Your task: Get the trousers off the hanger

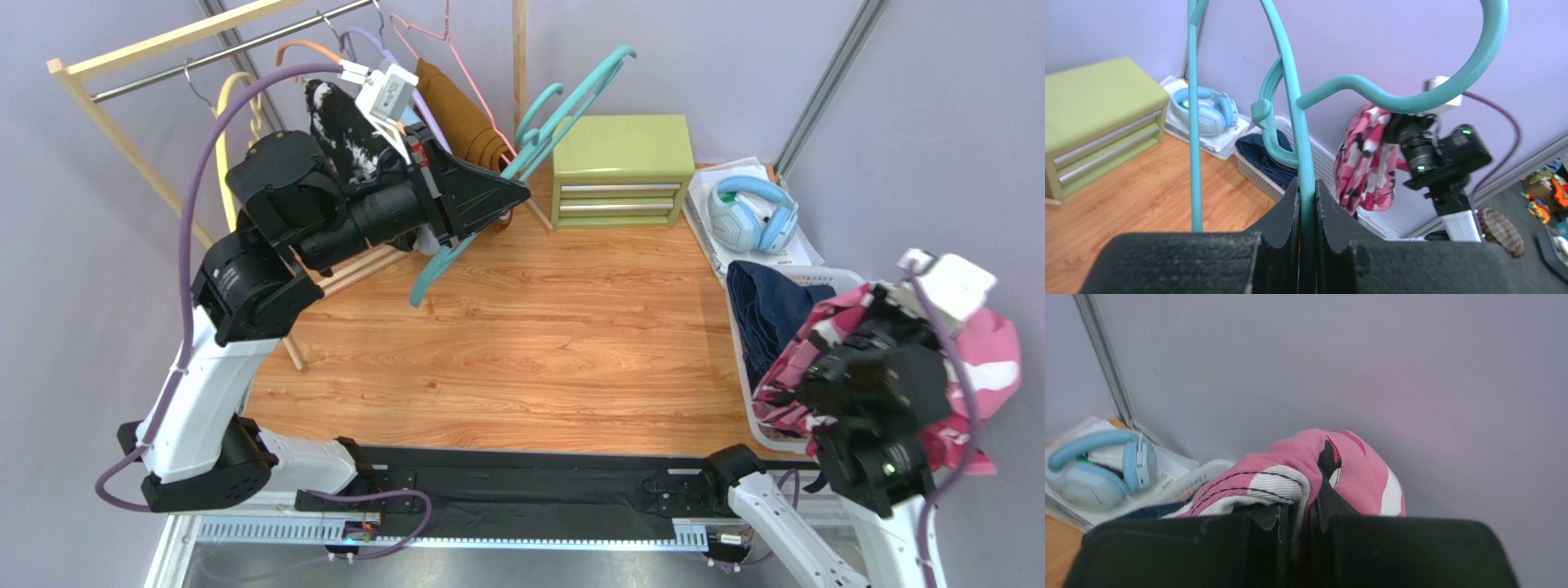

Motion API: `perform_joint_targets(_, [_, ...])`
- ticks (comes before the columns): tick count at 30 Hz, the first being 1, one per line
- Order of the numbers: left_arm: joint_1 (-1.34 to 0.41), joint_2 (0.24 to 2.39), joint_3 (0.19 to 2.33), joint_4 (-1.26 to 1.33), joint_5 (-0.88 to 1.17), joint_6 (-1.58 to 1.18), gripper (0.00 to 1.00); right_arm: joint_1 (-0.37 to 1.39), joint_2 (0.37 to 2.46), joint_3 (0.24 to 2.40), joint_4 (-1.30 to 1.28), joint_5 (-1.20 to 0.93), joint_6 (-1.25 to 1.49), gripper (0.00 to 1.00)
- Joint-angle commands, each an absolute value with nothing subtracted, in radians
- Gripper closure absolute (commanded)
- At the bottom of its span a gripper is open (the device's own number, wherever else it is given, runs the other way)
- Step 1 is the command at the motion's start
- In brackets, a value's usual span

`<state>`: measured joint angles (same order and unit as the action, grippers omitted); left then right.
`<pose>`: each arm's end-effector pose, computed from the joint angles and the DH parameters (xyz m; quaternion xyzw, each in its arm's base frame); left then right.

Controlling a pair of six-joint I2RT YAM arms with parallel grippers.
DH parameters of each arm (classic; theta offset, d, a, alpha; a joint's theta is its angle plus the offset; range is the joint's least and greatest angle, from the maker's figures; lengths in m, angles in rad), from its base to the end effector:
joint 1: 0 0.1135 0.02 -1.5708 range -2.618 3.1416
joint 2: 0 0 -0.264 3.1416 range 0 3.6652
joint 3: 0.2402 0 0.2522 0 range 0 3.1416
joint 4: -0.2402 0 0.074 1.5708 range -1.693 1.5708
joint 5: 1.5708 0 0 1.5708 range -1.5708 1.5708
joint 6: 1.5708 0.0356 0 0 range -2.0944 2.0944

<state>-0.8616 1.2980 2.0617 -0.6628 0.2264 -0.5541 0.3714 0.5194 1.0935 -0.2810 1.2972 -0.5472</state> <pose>0.1193 -0.1512 0.5914 0.1849 0.6456 -0.5368 0.5108 0.0534 -0.0160 0.4521 0.2240 0.6409 -0.4150 0.6057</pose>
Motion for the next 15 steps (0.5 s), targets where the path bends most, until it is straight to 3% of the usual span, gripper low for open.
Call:
perform_joint_targets(1, [-0.858, 1.267, 2.094, -0.643, 0.225, -0.471, 1.00, 0.327, 0.638, 0.997, -0.299, 1.169, -0.352, 1.00])
perform_joint_targets(8, [-0.859, 1.270, 2.144, -0.667, 0.196, -0.445, 1.00, -0.055, 0.943, 1.051, -0.397, 0.809, -0.023, 1.00])
perform_joint_targets(15, [-0.859, 1.308, 2.221, -0.670, 0.175, -0.446, 1.00, -0.067, 1.190, 1.117, -0.509, 0.674, 0.058, 0.98])
